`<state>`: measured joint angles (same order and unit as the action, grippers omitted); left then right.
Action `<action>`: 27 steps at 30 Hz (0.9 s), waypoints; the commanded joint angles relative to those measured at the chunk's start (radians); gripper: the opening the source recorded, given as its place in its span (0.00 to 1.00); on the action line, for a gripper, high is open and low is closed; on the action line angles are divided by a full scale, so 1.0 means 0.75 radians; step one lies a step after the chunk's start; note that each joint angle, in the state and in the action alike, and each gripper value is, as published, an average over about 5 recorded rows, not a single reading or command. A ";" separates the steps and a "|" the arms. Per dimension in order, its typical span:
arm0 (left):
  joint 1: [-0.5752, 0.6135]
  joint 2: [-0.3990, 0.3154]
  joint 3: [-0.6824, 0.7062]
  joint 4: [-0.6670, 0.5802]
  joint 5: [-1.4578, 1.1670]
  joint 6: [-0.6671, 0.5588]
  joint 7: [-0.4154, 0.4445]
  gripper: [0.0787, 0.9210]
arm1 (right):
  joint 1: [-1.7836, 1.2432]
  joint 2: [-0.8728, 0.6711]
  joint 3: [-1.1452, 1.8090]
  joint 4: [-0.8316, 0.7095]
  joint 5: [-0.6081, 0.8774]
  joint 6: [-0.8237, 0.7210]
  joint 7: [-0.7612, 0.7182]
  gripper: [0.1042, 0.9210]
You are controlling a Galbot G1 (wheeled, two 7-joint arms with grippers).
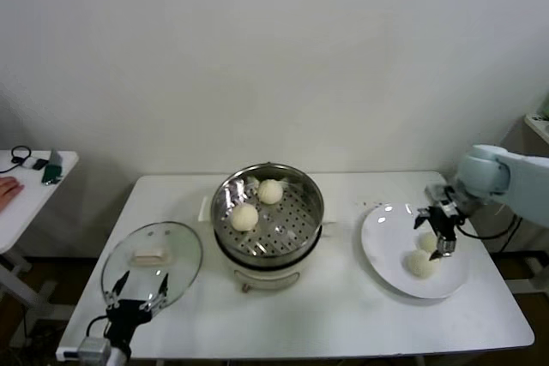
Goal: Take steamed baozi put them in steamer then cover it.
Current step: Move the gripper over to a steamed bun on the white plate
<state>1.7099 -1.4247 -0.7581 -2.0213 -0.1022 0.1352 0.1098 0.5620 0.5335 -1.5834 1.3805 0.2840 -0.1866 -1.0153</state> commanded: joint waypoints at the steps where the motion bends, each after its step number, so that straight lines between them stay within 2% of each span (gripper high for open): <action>1: 0.006 0.001 0.001 0.006 -0.003 -0.006 -0.001 0.88 | -0.356 -0.071 0.256 -0.053 -0.156 -0.019 0.040 0.88; 20: 0.012 0.006 0.009 0.006 0.007 -0.015 0.001 0.88 | -0.526 0.043 0.470 -0.196 -0.210 -0.018 0.109 0.88; 27: 0.010 0.006 0.008 0.007 0.007 -0.016 0.001 0.88 | -0.527 0.049 0.476 -0.200 -0.211 -0.021 0.095 0.76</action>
<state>1.7180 -1.4211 -0.7515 -2.0170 -0.0975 0.1236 0.1100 0.2039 0.5647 -1.2666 1.2487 0.1407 -0.2005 -0.9482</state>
